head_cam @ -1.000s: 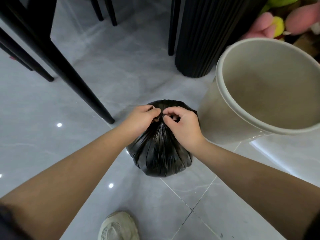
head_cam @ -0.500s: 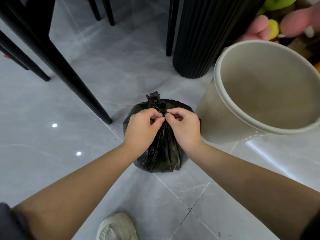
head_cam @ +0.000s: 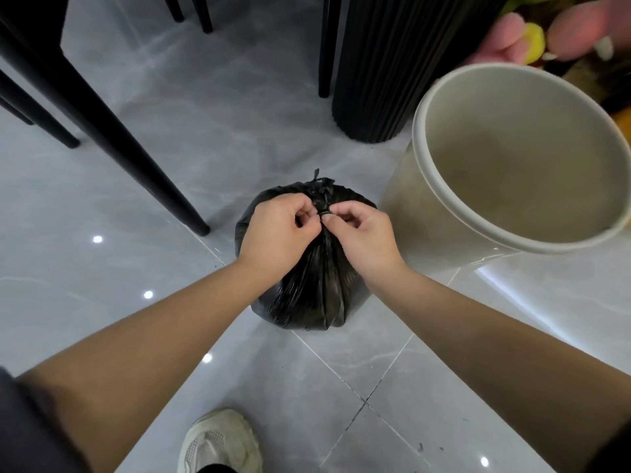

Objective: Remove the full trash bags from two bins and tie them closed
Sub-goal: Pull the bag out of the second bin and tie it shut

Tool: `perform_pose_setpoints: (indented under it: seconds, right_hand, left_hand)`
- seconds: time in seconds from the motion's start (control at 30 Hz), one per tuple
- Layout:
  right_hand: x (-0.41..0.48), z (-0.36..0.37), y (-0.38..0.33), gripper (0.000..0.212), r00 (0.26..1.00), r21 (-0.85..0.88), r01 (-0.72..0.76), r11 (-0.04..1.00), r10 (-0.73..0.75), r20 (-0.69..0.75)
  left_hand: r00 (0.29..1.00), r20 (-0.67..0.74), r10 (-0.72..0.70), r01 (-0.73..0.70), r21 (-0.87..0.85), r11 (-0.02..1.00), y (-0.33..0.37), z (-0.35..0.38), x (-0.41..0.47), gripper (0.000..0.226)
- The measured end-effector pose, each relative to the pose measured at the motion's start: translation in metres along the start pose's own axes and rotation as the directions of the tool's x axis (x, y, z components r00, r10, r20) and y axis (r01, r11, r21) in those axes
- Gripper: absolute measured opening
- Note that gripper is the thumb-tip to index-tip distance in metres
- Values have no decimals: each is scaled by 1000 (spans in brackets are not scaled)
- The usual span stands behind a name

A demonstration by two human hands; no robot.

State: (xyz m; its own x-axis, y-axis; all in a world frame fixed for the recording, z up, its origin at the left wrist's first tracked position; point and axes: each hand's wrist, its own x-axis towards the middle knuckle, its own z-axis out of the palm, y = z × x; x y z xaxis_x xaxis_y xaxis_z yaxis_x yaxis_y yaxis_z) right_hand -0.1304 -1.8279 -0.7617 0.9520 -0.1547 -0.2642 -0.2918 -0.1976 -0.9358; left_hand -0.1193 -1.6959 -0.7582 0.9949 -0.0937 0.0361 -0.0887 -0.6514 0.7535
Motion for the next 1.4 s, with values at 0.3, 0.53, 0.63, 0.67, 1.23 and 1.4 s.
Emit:
perform_pose_setpoints:
  seconds: [0.3, 0.53, 0.63, 0.67, 1.23, 1.4]
  right_hand:
    - [-3, -17, -3, 6, 959, 5, -142, 990, 137, 247]
    - [-3, -17, -7, 9, 978, -190, 34, 981, 6, 208]
    - [-3, -12, -2, 4, 983, -309, 181, 933, -161, 91]
    - [-3, -11, -1, 5, 979, -334, 206, 920, -193, 71]
    - [2, -13, 4, 10, 980, -265, 120, 957, -72, 184]
    - [4, -14, 5, 10, 989, -220, 40, 975, -7, 147]
  left_hand:
    - [978, 165, 130, -130, -10, 991, -1, -8, 2, 9]
    - [945, 187, 267, -294, 135, 946, -2, -11, 0, 19]
    - [957, 200, 210, -255, 237, 938, -1, -6, 1, 13]
    - [961, 209, 183, -234, 255, 938, 0, -4, 2, 14]
    - [964, 237, 123, -162, 154, 975, -3, -6, 7, 12]
    - [980, 162, 112, -137, 149, 979, 3, -7, 4, 11]
